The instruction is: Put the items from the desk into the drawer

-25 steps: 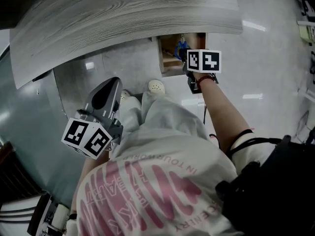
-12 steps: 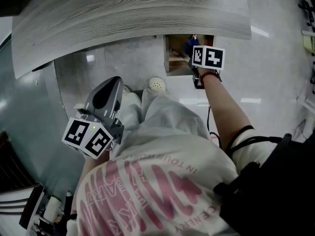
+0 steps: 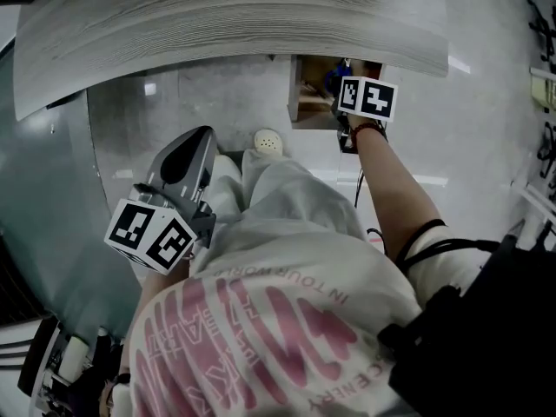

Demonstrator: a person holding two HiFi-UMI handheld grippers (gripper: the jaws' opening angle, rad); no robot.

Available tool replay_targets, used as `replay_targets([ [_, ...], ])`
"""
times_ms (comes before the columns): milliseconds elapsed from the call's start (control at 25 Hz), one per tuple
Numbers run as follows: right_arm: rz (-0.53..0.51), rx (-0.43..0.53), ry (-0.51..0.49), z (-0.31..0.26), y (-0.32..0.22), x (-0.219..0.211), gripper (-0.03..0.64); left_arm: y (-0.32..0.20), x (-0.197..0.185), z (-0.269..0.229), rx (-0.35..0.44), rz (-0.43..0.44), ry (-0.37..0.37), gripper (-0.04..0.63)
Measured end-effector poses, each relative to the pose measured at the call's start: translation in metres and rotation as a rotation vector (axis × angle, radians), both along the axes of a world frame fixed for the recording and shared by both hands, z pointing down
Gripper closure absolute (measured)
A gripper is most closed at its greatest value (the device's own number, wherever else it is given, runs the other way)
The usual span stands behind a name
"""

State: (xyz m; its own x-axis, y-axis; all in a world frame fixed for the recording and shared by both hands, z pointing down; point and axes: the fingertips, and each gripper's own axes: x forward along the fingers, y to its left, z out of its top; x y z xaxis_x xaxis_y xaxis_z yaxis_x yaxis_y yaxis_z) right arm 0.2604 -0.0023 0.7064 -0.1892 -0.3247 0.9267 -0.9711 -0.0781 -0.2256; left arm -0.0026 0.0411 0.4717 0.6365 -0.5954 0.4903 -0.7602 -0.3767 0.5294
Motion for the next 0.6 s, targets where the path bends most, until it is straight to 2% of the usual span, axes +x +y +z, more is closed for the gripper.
replay_targets([
  [360, 0.003, 0.008, 0.049, 0.001, 0.002, 0.001, 0.515, -0.002, -0.014, 0.002, -0.006, -0.05, 0.008, 0.575],
  [600, -0.006, 0.007, -0.017, 0.001, 0.001, -0.004, 0.497, -0.007, -0.013, 0.0, 0.005, -0.052, 0.017, 0.575],
])
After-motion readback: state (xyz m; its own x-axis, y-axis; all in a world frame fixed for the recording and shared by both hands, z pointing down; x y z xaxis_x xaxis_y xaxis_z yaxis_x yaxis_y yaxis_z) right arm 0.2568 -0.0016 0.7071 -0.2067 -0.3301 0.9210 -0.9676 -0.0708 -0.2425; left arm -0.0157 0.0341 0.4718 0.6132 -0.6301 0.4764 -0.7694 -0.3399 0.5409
